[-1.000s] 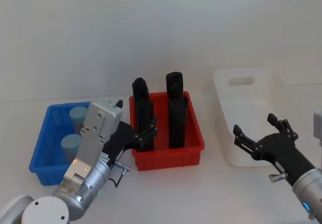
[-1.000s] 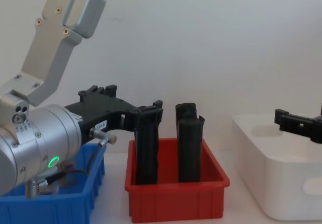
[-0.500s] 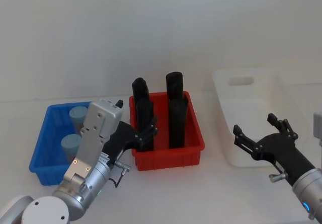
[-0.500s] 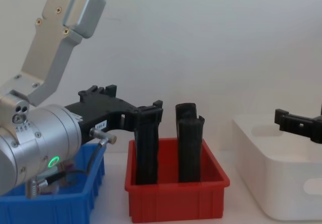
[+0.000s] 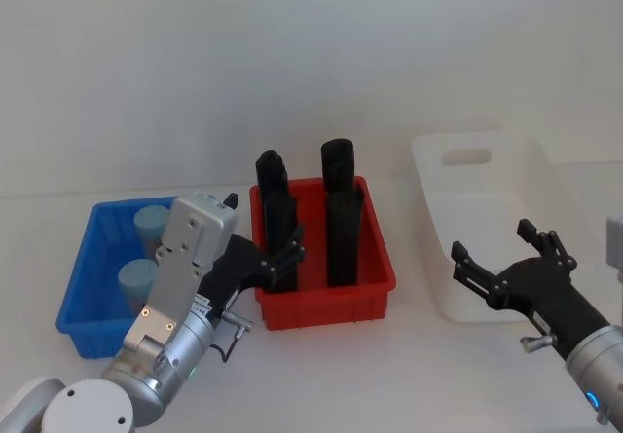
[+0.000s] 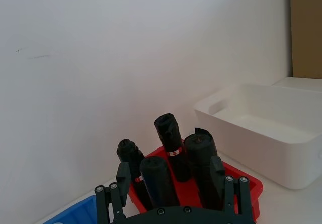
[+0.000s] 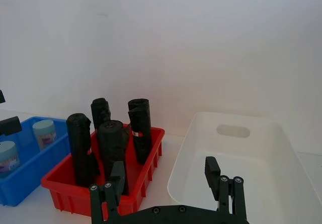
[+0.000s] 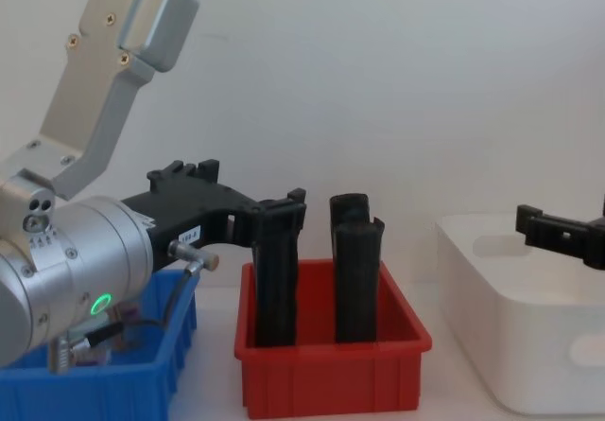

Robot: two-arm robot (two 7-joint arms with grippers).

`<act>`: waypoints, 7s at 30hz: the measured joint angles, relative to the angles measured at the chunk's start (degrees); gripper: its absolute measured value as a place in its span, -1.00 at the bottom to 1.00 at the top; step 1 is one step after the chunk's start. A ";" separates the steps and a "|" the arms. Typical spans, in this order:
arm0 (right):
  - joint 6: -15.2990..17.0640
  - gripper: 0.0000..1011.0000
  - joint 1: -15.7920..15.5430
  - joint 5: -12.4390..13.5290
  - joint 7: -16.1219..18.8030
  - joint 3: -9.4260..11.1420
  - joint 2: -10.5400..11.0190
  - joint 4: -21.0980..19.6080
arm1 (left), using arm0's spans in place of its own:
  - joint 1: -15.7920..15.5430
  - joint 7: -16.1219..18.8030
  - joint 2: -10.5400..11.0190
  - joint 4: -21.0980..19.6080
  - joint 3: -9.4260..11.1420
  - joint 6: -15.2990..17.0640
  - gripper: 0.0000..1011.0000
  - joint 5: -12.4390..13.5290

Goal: Pick the cotton swabs from the blue box and place them into the white box.

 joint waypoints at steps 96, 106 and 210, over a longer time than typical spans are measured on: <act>0.00 0.98 0.00 0.00 0.00 0.00 0.00 0.00 | -5.70 1.70 0.36 14.47 -9.05 12.35 0.99 -12.30; 0.00 0.98 0.00 0.00 0.00 0.00 0.00 0.00 | -6.17 1.63 0.22 16.95 -9.47 13.07 0.99 -12.31; 0.00 0.98 0.00 0.00 0.00 0.00 0.00 0.00 | -11.04 -28.09 3.02 -0.42 -11.25 28.66 0.33 -11.82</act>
